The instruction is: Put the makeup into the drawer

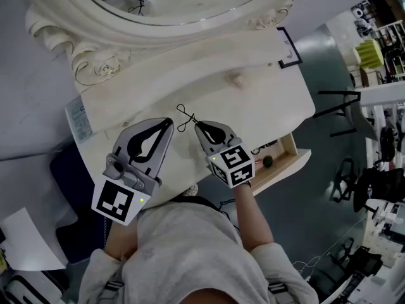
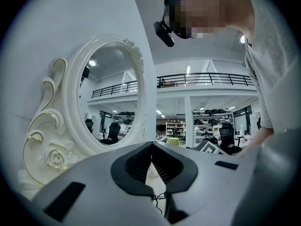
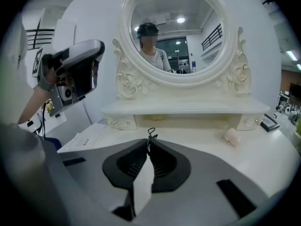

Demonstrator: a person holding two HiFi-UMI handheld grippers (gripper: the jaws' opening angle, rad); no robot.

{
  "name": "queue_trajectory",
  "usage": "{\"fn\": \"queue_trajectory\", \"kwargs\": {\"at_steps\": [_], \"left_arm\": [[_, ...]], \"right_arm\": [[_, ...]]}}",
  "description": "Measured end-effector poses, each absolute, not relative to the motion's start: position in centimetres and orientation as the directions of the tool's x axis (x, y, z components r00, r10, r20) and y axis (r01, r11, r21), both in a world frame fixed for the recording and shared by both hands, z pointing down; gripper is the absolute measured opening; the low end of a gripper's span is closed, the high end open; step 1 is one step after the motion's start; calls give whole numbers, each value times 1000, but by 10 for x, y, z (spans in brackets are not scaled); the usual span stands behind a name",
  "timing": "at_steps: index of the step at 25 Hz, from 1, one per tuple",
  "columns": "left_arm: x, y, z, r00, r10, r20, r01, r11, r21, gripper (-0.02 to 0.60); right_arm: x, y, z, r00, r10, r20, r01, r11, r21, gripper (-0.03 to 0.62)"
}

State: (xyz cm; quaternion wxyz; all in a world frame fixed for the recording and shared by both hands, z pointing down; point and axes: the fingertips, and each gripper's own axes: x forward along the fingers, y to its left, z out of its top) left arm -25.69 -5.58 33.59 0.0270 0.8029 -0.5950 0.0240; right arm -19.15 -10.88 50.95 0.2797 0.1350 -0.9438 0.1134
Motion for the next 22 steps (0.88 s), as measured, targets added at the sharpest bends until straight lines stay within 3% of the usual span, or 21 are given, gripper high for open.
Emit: {"fn": "queue_trajectory", "kwargs": {"at_steps": [22], "left_arm": [[-205, -58, 319, 412, -911, 33, -911, -412, 6, 14]], "right_arm": [[-116, -113, 423, -845, -450, 289, -516, 827, -224, 34]]}}
